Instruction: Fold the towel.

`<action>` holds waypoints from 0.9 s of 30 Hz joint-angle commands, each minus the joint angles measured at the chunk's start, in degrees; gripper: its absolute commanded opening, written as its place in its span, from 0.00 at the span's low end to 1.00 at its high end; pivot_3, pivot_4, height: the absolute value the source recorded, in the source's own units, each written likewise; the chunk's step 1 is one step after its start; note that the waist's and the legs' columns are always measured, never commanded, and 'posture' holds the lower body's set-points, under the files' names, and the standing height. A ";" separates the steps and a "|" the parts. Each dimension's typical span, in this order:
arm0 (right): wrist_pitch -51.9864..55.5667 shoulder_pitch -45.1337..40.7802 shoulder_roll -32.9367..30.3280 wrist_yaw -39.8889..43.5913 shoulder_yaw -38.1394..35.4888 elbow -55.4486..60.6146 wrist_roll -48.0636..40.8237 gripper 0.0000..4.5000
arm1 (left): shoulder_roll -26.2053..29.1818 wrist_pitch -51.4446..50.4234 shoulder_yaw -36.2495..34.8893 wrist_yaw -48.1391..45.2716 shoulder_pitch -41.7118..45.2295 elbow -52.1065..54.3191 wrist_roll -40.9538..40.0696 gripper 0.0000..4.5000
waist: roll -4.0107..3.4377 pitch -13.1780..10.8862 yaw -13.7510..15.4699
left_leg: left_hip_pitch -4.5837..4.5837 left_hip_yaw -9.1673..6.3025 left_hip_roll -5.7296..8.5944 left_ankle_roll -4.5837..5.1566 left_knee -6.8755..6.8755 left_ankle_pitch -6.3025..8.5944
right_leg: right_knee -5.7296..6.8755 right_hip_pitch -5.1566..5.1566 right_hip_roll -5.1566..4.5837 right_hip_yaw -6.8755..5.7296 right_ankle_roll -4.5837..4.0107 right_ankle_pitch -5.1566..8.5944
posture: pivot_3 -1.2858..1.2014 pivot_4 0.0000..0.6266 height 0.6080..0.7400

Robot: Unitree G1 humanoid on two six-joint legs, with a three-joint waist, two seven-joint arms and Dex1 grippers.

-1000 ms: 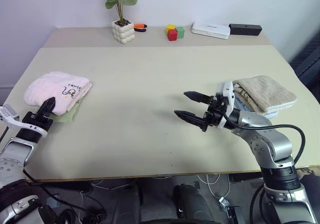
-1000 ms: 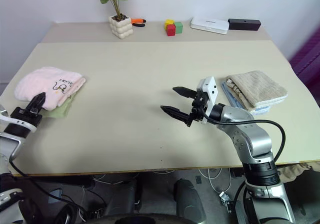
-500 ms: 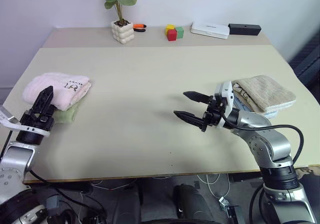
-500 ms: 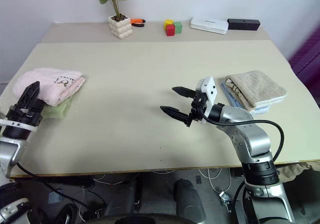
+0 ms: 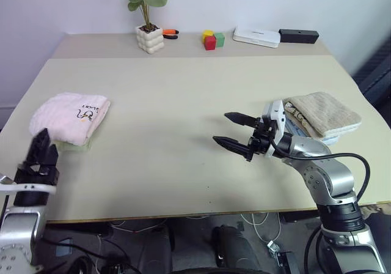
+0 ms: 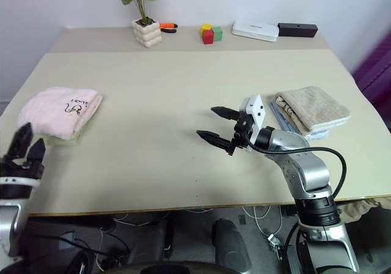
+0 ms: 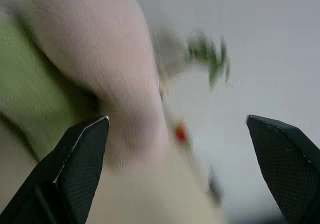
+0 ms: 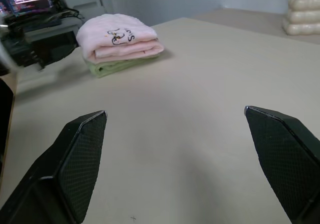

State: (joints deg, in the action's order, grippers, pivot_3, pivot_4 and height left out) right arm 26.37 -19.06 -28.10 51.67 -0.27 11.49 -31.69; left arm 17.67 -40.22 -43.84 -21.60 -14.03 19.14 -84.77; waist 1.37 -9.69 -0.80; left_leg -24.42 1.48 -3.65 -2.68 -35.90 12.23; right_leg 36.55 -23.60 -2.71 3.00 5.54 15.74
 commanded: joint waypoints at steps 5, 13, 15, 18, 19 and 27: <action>-1.22 -0.78 0.21 0.04 -1.35 0.19 -0.52 1.00 | 7.68 -1.75 10.92 -14.40 -4.03 11.30 6.66 1.00 | -0.07 0.03 -0.23 | 0.00 0.12 -0.07 -0.02 0.13 0.02 | -0.45 0.04 -0.08 0.03 -0.31 -0.19 | 0.52 0.24 1.00; -4.99 0.51 -1.70 -0.73 -4.77 -3.06 0.98 1.00 | 15.31 5.30 23.81 -19.53 21.04 -0.16 25.35 1.00 | -0.08 0.02 0.18 | -0.07 0.15 -0.03 -0.02 0.08 -0.01 | -0.52 0.08 -0.03 0.01 -0.39 -0.24 | 0.52 0.24 1.00; -7.15 1.98 -3.90 1.54 -5.50 -3.53 2.09 1.00 | 16.59 7.69 27.13 -23.27 25.84 -3.54 30.23 1.00 | -0.08 0.02 -0.08 | -0.08 0.28 0.03 0.05 0.16 0.02 | -0.60 0.08 -0.09 0.11 -0.37 -0.24 | 0.52 0.24 1.00; -9.28 2.89 -6.99 3.57 -7.18 -5.24 2.69 1.00 | 18.05 9.98 30.92 -28.66 31.67 -9.93 35.19 1.00 | -0.07 0.01 -0.02 | -0.08 0.31 0.04 0.13 0.19 0.06 | -0.56 0.05 0.02 0.13 -0.28 -0.24 | 0.52 0.24 1.00; -9.59 2.65 -7.52 3.69 -7.88 -6.03 2.57 1.00 | 18.02 10.81 31.88 -29.70 32.75 -11.25 36.58 1.00 | -0.08 0.01 -0.10 | -0.07 0.30 0.00 0.13 0.20 0.06 | -0.52 0.01 0.06 0.13 -0.25 -0.24 | 0.52 0.24 1.00; -11.39 3.49 -8.02 2.24 -10.33 -7.22 3.12 1.00 | 14.62 13.15 41.36 -31.74 40.31 -21.82 48.13 1.00 | -0.09 0.00 0.32 | -0.01 0.14 -0.13 0.15 0.23 0.05 | -0.31 0.00 0.30 0.08 0.04 -0.25 | 0.52 0.24 1.00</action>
State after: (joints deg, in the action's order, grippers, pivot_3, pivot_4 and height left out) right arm 16.51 -15.93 -34.97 53.32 -8.57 4.01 -28.33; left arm 32.91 -29.06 -4.42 -53.68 24.36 -1.27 -39.87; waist 1.28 -9.69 -0.48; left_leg -24.44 1.61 -3.75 -2.53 -35.72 12.27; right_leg 36.24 -23.55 -2.45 3.07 5.64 15.52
